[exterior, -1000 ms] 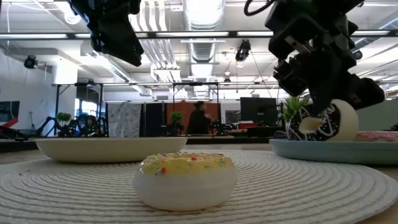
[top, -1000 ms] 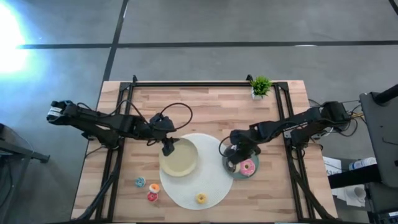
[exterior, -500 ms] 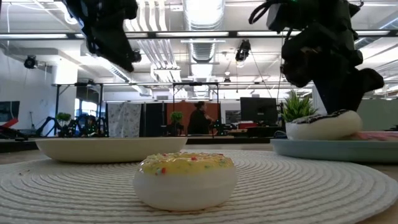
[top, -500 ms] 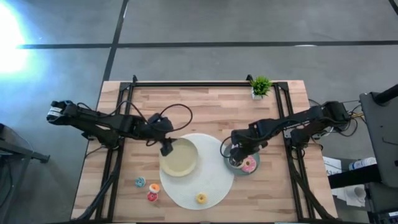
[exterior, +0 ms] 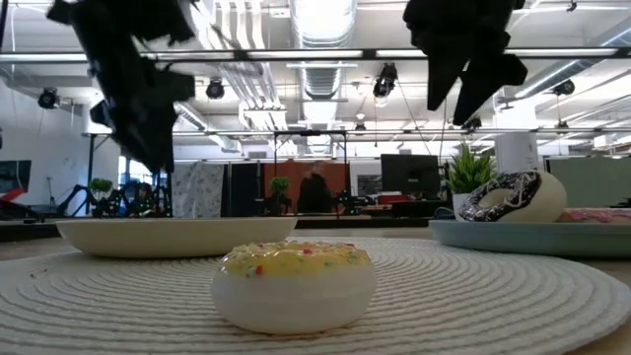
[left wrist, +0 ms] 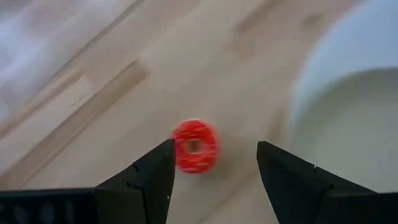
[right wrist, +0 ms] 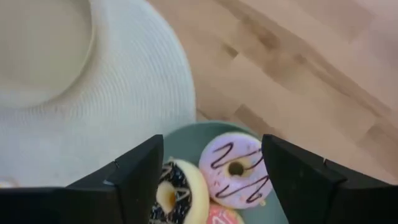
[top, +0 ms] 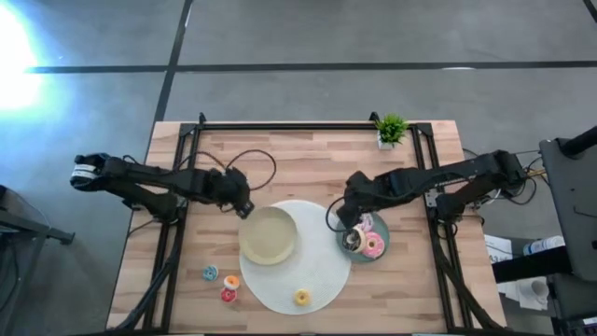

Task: Pick & Place donuts
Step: Put the small red donut on the brown plate

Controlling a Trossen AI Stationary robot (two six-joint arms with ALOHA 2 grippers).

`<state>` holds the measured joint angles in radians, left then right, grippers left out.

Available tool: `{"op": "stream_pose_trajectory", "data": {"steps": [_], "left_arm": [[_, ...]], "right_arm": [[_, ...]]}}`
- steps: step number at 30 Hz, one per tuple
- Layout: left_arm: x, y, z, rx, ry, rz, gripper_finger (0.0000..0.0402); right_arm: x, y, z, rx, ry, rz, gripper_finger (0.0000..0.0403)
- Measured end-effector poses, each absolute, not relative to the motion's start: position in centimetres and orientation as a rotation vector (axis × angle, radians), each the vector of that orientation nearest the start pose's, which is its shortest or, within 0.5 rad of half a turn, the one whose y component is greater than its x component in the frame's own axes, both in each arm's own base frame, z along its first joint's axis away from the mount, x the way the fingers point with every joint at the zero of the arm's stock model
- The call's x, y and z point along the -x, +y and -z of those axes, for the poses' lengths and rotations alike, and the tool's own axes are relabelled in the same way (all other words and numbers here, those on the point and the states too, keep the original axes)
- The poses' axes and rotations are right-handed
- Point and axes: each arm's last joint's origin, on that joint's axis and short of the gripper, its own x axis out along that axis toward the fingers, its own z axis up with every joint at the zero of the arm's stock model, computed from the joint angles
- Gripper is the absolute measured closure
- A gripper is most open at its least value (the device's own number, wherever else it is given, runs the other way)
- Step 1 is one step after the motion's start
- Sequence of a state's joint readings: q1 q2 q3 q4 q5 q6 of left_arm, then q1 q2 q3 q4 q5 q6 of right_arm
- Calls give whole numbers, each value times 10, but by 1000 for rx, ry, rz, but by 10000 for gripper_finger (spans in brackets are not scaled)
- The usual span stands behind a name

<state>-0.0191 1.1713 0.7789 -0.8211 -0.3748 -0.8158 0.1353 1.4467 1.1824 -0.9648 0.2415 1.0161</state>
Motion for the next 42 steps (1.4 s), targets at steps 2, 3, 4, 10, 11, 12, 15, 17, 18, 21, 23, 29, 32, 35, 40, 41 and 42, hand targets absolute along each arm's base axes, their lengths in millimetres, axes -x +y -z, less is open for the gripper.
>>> {"op": "stream_pose_trajectory", "data": {"steps": [2, 3, 4, 10, 11, 12, 15, 17, 18, 21, 23, 29, 32, 35, 40, 41, 42], "left_arm": [[-197, 22, -213, 535, 1011, -815, 202], [-195, 31, -209, 580, 1021, -833, 202], [-193, 39, -206, 629, 1039, -841, 202], [-184, 73, -190, 792, 1071, -788, 202], [-184, 75, -189, 789, 1067, -777, 202], [-184, 76, -188, 784, 1068, -768, 202], [-182, 74, -183, 760, 1096, -721, 202], [-180, 73, -178, 753, 1117, -683, 202], [-179, 72, -176, 748, 1122, -669, 202], [-178, 72, -170, 722, 1123, -655, 202], [-179, 72, -167, 711, 1091, -642, 202], [-181, 72, -157, 714, 1023, -606, 213], [-176, 70, -151, 716, 1045, -610, 229], [-173, 69, -146, 719, 1059, -611, 244], [-170, 68, -142, 730, 1068, -602, 268], [-170, 68, -142, 735, 1067, -606, 275], [-170, 68, -142, 739, 1067, -607, 283]], "right_arm": [[-270, 25, -271, -668, 1033, 695, 138], [-270, 23, -272, -672, 1037, 701, 138], [-270, 22, -273, -675, 1037, 705, 139], [-269, 21, -269, -706, 1068, 690, 147], [-268, 21, -268, -707, 1073, 691, 148], [-268, 21, -266, -713, 1078, 696, 149], [-267, 21, -263, -730, 1081, 714, 152], [-266, 21, -261, -735, 1082, 721, 151], [-266, 21, -261, -735, 1082, 721, 151], [-266, 21, -261, -735, 1081, 721, 149], [-267, 21, -261, -736, 1079, 721, 150], [-267, 21, -261, -737, 1076, 720, 154], [-267, 21, -261, -737, 1076, 720, 153], [-267, 21, -261, -737, 1076, 720, 156], [-267, 21, -261, -737, 1072, 721, 156], [-267, 21, -261, -737, 1072, 721, 157], [-267, 21, -261, -737, 1071, 721, 157]]}}
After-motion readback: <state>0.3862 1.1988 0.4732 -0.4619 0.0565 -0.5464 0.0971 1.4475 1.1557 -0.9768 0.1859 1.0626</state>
